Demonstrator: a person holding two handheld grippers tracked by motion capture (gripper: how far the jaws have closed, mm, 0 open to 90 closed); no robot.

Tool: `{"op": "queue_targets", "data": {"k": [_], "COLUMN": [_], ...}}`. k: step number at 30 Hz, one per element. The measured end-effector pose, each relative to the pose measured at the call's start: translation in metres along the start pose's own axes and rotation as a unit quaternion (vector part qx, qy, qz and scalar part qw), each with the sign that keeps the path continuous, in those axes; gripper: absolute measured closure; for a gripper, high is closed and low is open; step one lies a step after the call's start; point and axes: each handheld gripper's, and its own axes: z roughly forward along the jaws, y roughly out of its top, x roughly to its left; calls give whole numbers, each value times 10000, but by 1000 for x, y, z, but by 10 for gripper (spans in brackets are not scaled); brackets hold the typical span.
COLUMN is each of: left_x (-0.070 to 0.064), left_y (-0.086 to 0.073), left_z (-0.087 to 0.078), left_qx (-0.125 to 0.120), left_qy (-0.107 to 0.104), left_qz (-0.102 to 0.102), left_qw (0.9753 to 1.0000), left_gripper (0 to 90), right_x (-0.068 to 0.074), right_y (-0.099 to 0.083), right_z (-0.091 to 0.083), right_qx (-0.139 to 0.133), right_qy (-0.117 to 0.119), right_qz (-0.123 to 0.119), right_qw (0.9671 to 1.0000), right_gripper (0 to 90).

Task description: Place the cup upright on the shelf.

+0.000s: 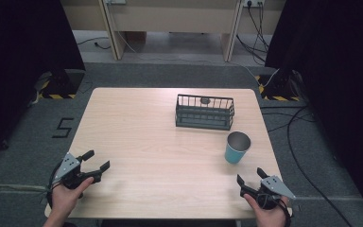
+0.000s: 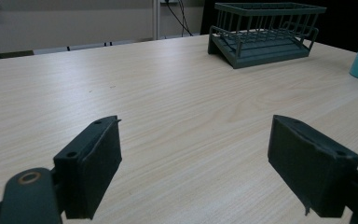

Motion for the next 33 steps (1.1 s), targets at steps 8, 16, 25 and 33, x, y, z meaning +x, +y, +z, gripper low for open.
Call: {"op": "queue_targets", "data": {"k": [8,16,25,33], "left_x": [-1,-1,-1,-1], "left_y": [1,1,1,1], "left_z": [0,0,0,0], "left_qx": [12,7,1,7], "left_qy": [20,6,-36,4], "left_qz": [42,45,38,44], "left_qw": [10000,10000,10000,10000], "left_gripper": [165,165,165,165], "right_x": [2,-1,-4,-5], "right_y": [0,0,6,15], "right_z": [2,5,10,27], "right_qx": [30,67,-22,-16], "right_qy": [79,59,31,90], "right_qz": [26,59,14,-33], "right_qw": [10000,9999,10000,10000], "right_gripper": [174,176,171,169]}}
